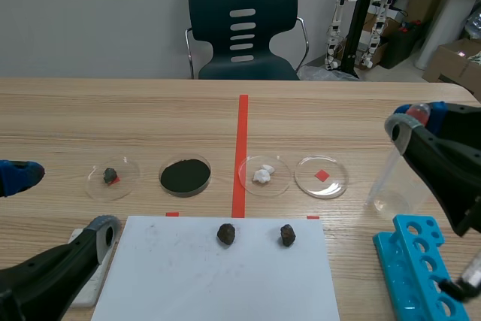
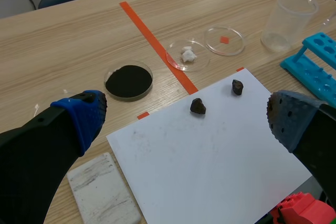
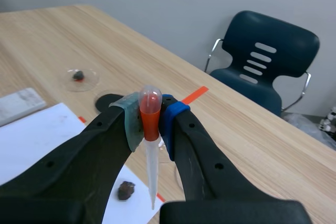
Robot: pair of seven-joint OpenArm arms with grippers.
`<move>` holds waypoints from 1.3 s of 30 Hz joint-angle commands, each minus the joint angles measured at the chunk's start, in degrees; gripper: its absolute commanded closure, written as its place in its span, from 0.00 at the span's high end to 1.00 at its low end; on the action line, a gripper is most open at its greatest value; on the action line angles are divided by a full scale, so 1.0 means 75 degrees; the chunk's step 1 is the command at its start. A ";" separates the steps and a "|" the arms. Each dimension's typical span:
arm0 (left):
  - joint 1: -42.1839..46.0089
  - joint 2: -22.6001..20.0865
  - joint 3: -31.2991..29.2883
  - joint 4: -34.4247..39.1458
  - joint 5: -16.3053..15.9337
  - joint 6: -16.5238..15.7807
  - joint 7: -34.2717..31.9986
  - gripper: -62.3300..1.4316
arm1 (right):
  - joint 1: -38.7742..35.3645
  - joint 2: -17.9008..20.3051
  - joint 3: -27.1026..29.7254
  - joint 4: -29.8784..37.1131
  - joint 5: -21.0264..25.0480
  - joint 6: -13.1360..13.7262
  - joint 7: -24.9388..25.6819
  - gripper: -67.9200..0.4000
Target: Draw acid from the petri dish
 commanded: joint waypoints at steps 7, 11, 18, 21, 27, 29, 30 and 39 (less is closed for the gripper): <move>0.0020 0.0035 0.0035 0.0047 -0.0073 -0.0017 -0.0111 1.00 | -0.1043 -0.0373 0.1052 0.0350 0.0079 0.1326 0.0638 0.10; 0.0020 0.0035 0.0035 0.0047 -0.0073 -0.0017 -0.0108 1.00 | -0.1393 -0.0717 0.1518 0.0370 -0.0160 0.1961 0.0822 0.10; 0.0020 0.0035 0.0035 0.0047 -0.0073 -0.0017 -0.0111 1.00 | -0.1422 -0.0941 0.1749 0.0370 -0.0460 0.2320 0.0889 0.10; 0.0020 0.0035 0.0035 0.0047 -0.0073 -0.0017 -0.0111 1.00 | -0.1393 -0.0941 0.1749 0.0370 -0.0458 0.2320 0.0892 0.10; 0.0020 0.0035 0.0035 0.0047 -0.0073 -0.0017 -0.0108 1.00 | -0.1390 -0.0941 0.1749 0.0370 -0.0458 0.2317 0.0918 0.10; 0.0020 0.0035 0.0035 0.0047 -0.0073 -0.0017 -0.0108 1.00 | -0.1390 -0.0941 0.1749 0.0370 -0.0458 0.2317 0.0918 0.10; 0.0020 0.0035 0.0035 0.0047 -0.0073 -0.0017 -0.0108 1.00 | -0.1390 -0.0941 0.1749 0.0370 -0.0458 0.2317 0.0918 0.10; 0.0020 0.0035 0.0035 0.0047 -0.0073 -0.0017 -0.0108 1.00 | -0.1393 -0.0941 0.1749 0.0370 -0.0458 0.2317 0.0918 0.10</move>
